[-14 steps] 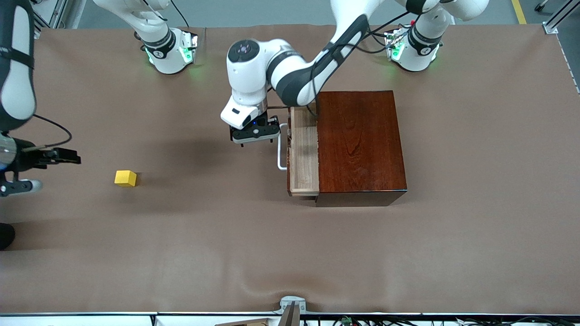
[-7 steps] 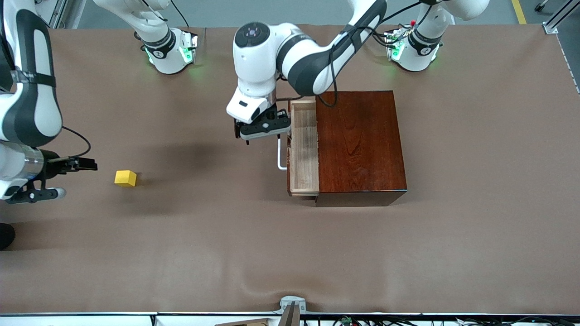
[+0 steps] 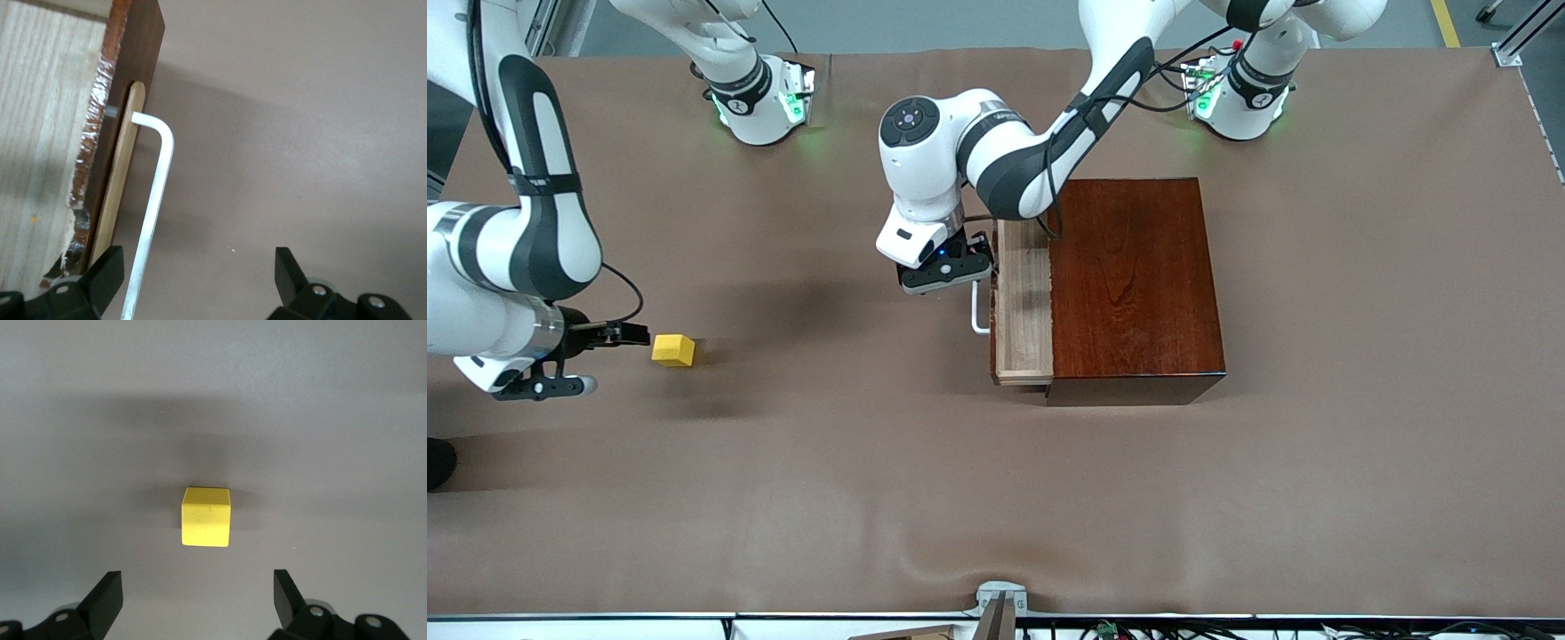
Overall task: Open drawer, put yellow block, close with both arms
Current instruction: 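Hold the drawer handle with the left gripper while the right gripper grasps the cube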
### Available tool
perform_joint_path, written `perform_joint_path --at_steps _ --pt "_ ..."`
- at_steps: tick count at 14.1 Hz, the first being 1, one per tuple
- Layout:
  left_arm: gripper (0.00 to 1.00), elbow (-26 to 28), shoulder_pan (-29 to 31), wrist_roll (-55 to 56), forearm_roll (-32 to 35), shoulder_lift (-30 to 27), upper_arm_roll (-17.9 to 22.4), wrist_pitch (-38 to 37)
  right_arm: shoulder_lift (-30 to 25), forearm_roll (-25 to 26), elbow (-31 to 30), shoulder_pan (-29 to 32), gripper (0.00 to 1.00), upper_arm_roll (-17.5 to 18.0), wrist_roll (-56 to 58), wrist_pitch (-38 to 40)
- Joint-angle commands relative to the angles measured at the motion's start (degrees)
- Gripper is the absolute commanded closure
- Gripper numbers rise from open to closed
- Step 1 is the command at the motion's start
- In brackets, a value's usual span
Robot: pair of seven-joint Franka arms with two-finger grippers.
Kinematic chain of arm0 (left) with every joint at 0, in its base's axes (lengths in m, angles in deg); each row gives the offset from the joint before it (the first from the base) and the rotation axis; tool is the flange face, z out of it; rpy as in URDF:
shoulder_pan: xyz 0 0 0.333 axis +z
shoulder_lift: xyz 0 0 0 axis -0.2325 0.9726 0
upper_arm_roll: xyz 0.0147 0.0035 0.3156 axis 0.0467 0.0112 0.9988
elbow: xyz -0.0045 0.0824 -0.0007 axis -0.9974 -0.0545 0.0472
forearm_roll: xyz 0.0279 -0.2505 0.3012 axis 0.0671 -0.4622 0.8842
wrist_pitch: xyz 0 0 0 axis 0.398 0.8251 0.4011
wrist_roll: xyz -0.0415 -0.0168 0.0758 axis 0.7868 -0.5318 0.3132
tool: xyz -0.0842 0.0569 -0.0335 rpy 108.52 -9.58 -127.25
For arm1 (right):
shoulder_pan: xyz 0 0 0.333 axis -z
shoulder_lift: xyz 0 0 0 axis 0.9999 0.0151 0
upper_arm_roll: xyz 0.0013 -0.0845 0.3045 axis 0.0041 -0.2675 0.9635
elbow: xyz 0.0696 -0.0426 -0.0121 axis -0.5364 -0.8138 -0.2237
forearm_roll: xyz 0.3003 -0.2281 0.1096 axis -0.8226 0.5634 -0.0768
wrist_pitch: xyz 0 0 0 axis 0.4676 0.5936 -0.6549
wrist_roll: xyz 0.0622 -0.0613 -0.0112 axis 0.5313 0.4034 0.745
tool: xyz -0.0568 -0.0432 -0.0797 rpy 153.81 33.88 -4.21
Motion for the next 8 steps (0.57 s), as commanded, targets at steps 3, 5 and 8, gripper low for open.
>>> perform_joint_path --at_steps 3,5,8 --pt "0.0 -1.14 -2.9 0.57 0.17 2.63 3.41 -0.29 -0.11 -1.22 -6.92 0.4 0.0 0.53 -0.86 -8.71" --pt "0.0 -1.32 -3.43 0.48 0.17 2.72 3.69 -0.29 1.38 -1.22 -7.02 0.4 0.0 0.53 -0.86 -10.56" --pt "0.0 -1.58 -3.78 0.48 0.08 4.2 3.51 0.93 4.02 -1.22 -7.1 0.49 0.0 0.53 -0.86 -14.52"
